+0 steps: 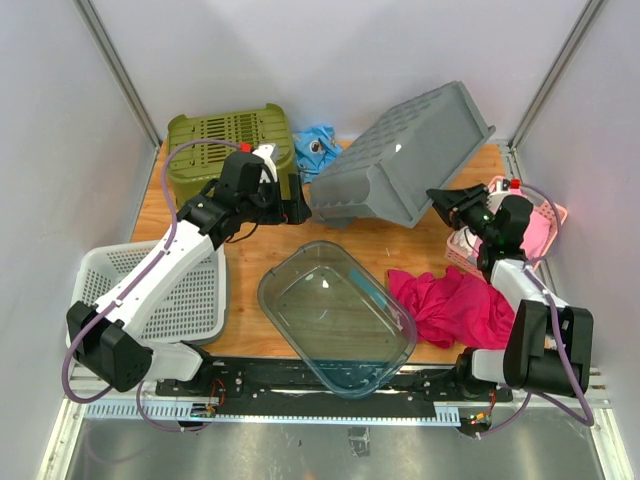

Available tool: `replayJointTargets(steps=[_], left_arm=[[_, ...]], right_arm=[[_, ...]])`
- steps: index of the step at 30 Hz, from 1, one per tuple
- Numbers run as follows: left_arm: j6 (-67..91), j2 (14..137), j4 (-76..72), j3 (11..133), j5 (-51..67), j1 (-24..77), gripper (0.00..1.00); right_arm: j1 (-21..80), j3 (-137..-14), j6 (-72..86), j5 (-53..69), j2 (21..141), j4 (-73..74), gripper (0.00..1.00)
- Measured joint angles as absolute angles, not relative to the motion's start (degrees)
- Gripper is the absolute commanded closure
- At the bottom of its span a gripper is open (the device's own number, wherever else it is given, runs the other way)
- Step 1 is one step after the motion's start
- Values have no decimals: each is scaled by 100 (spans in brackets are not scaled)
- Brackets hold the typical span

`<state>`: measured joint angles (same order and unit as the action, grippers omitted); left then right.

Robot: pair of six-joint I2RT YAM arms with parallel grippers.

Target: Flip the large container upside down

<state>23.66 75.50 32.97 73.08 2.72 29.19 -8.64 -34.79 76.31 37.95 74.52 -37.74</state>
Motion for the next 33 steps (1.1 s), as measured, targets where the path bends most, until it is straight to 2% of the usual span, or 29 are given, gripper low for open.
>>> replayJointTargets(steps=[7, 10, 16, 24, 33], left_arm=[[2386, 7572, 3229, 7308, 340, 2945, 1], [2397, 7607, 3186, 7319, 368, 2976, 1], [2408, 7673, 3168, 7321, 401, 3063, 1], [2554, 7896, 3041, 7328, 353, 3175, 1], [3256, 8868, 2084, 7255, 582, 3175, 1]], right_arm=[[-862, -3743, 6589, 3854, 7859, -2147, 52], [-862, -3854, 6292, 3809, 7992, -1507, 50], [-888, -4556, 5798, 3701, 8051, -856, 35], [-1024, -6062, 4593, 3251, 8521, 823, 33], [-858, -6348, 3387, 2683, 7424, 2069, 33]])
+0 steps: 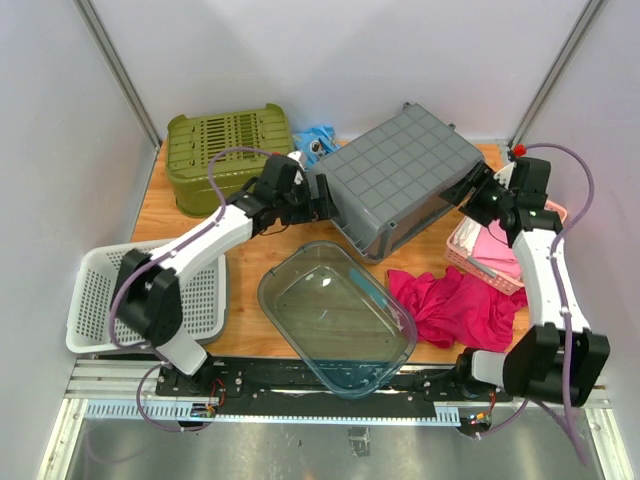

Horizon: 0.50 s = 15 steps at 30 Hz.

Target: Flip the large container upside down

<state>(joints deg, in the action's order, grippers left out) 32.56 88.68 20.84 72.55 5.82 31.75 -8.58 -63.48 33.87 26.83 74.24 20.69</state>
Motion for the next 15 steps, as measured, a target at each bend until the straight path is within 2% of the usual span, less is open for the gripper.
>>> replayJointTargets(steps=[7, 15], left_arm=[[3520, 10200, 1052, 7325, 1245, 3310, 2], [3771, 11290, 705, 8366, 2097, 3686, 2]], right_arm=[[-858, -6521, 2845, 2088, 6329, 3011, 33], [-858, -6650, 2532, 1723, 5157, 3948, 34]])
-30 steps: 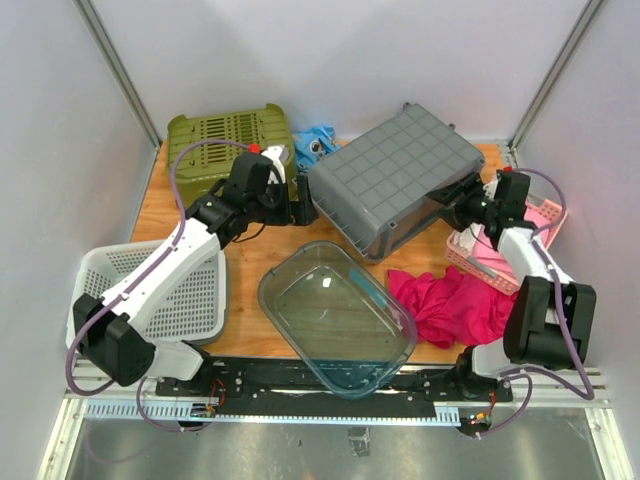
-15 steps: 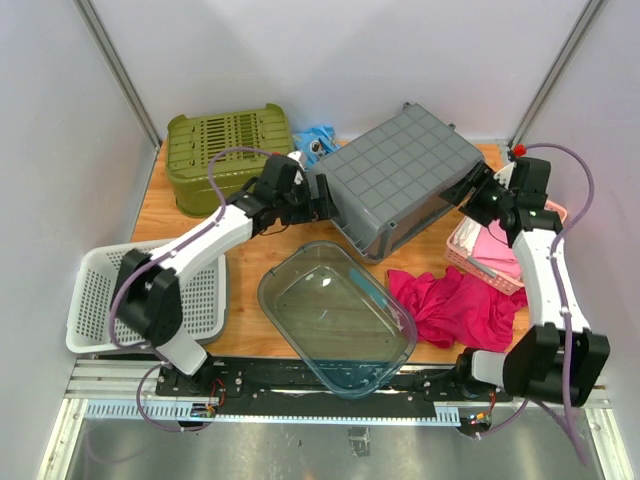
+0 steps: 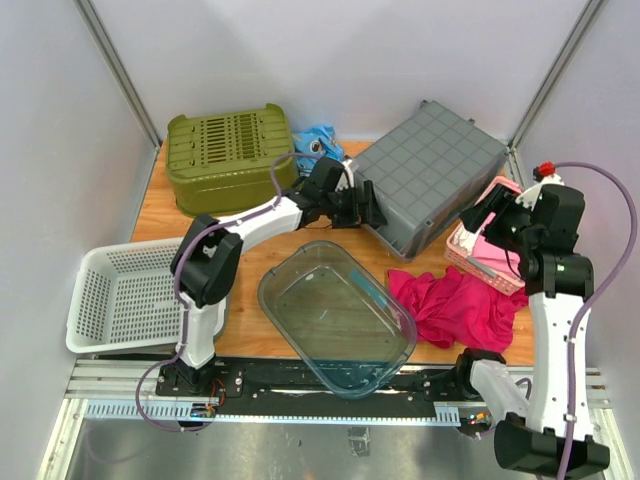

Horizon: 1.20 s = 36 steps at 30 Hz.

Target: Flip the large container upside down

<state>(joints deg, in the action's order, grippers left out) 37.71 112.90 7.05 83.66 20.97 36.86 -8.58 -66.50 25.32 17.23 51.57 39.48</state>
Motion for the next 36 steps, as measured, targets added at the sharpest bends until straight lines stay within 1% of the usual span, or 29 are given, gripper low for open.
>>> replayJointTargets(steps=[6, 16, 21, 24, 26, 30, 36], left_arm=[[4038, 11957, 856, 9240, 2451, 3951, 2], [3957, 12407, 2335, 10604, 2261, 3955, 1], [3308, 12302, 2624, 10803, 1922, 3953, 1], [2902, 12206, 2740, 10822, 1649, 3944, 1], [2602, 12099, 2832, 10820, 1378, 3942, 1], [2171, 11705, 3039, 10691, 978, 3876, 1], [1761, 11260, 3092, 10648, 805, 3614, 1]], right_arm=[[-858, -6379, 2453, 1507, 4797, 4418, 34], [-858, -5992, 2390, 1525, 4775, 4661, 34], [-858, -5800, 2386, 1678, 4635, 4582, 32], [-823, -5677, 2390, 1780, 4628, 4475, 27], [-701, -5605, 2397, 1796, 4646, 4405, 26], [-362, -5555, 2399, 1796, 4709, 4274, 26], [-69, -5524, 2438, 1785, 4845, 4066, 26]])
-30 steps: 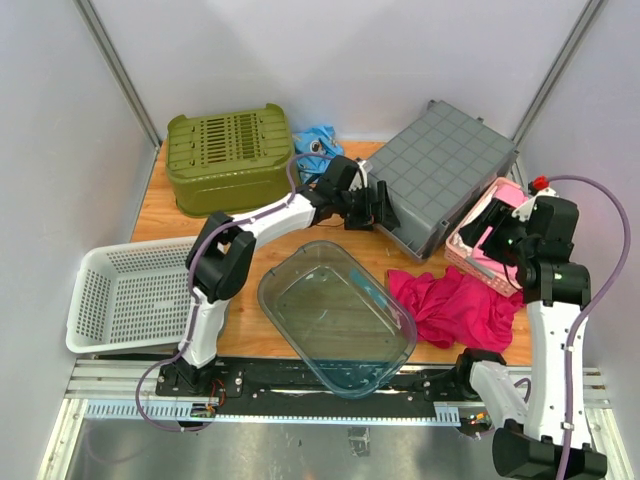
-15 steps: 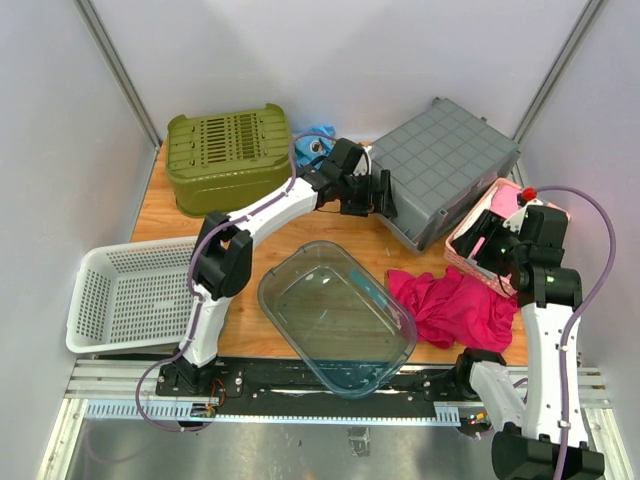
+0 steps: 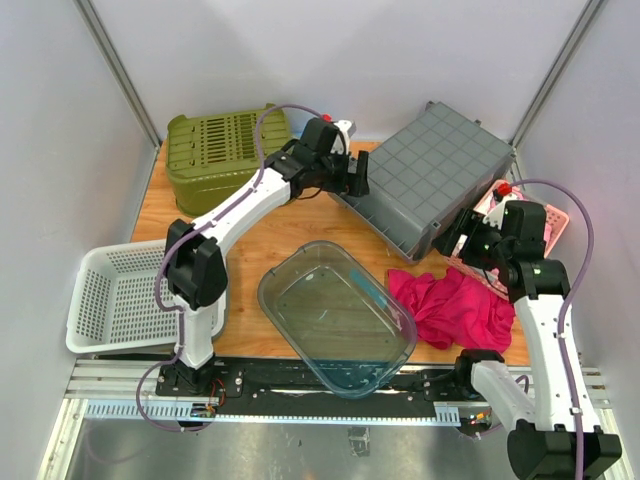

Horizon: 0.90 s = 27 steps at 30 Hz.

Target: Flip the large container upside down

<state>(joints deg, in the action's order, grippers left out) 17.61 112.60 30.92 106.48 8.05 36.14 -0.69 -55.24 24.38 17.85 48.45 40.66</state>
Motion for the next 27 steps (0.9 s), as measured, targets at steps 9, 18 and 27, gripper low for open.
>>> replayJointTargets(steps=[9, 18, 27], left_arm=[[1929, 10892, 3212, 9668, 454, 2628, 1], [1835, 11166, 3188, 9830, 169, 1492, 1], [1625, 11395, 3411, 10020, -563, 727, 1]], right_arm=[[-49, -5487, 2447, 1732, 4860, 3977, 27], [-49, -5446, 2447, 1732, 4862, 3916, 27], [-49, -5349, 2447, 1645, 4783, 3892, 27]])
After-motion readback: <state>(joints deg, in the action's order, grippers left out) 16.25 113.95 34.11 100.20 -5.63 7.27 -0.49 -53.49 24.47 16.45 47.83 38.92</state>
